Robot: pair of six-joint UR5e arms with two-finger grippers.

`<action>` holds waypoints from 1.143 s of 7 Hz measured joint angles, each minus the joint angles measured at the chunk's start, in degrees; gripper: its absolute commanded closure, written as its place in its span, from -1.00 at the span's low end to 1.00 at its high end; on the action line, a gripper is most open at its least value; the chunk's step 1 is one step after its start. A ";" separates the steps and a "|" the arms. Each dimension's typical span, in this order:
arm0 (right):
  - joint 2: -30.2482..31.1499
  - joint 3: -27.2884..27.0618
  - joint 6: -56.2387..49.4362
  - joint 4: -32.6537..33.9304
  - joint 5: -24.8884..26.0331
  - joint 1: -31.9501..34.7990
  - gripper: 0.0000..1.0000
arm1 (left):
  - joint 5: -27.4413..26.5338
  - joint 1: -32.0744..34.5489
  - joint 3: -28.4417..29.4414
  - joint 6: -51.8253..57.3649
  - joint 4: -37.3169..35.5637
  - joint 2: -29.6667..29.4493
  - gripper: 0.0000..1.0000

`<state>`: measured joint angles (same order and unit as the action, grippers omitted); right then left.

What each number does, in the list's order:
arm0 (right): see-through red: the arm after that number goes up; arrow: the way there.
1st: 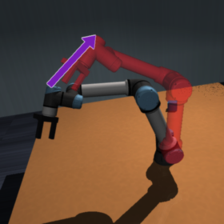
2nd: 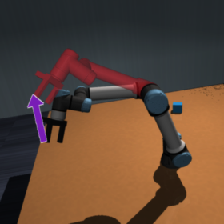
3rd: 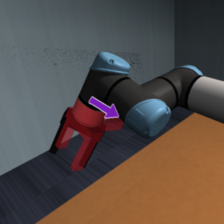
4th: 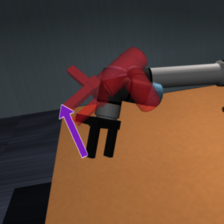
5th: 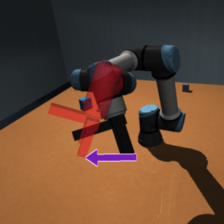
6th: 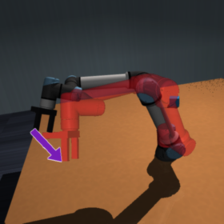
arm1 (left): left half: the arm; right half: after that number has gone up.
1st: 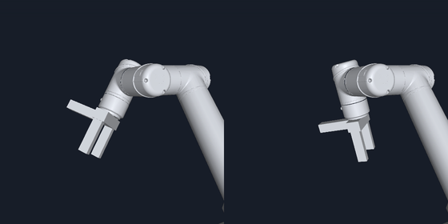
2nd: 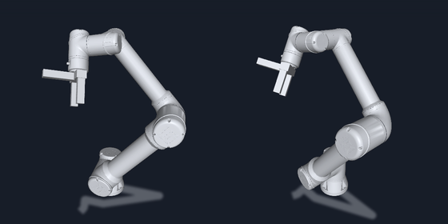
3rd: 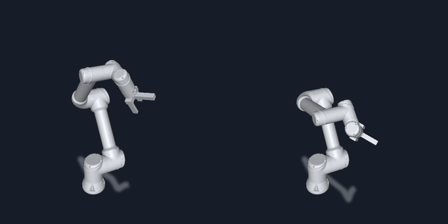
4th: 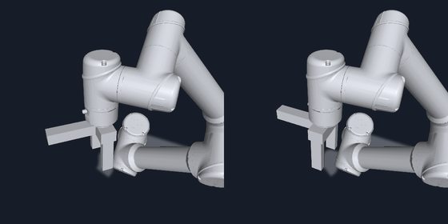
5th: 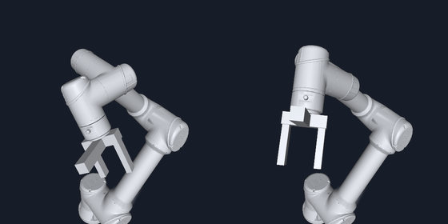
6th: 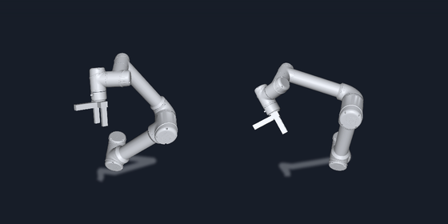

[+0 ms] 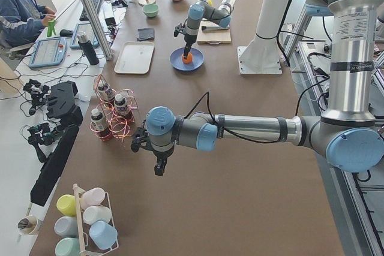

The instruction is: Pick orange to plate

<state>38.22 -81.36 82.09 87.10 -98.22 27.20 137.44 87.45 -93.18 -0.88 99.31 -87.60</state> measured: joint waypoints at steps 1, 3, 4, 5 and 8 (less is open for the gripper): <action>0.46 -2.06 -4.33 2.25 -4.70 4.15 -1.00 | -0.08 0.03 0.50 -0.05 0.20 0.76 -0.96; 7.73 -10.24 -21.19 8.21 -15.48 15.73 -1.00 | -0.30 1.34 1.25 0.12 0.83 2.30 -0.96; 15.33 -15.40 -32.47 9.09 -20.03 22.60 -1.00 | -0.13 1.72 1.24 0.97 -0.06 2.28 -0.96; 23.49 -19.10 -45.76 9.23 -24.59 30.17 -1.00 | 0.63 2.03 1.08 4.14 -3.31 1.70 -0.96; 42.55 -21.06 -77.55 9.04 -30.34 49.01 -1.00 | 1.97 4.59 -0.15 13.91 -16.19 -1.85 -0.96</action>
<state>80.77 -102.42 4.54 96.14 -128.56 76.21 139.42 92.05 -93.33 13.03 83.12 -89.45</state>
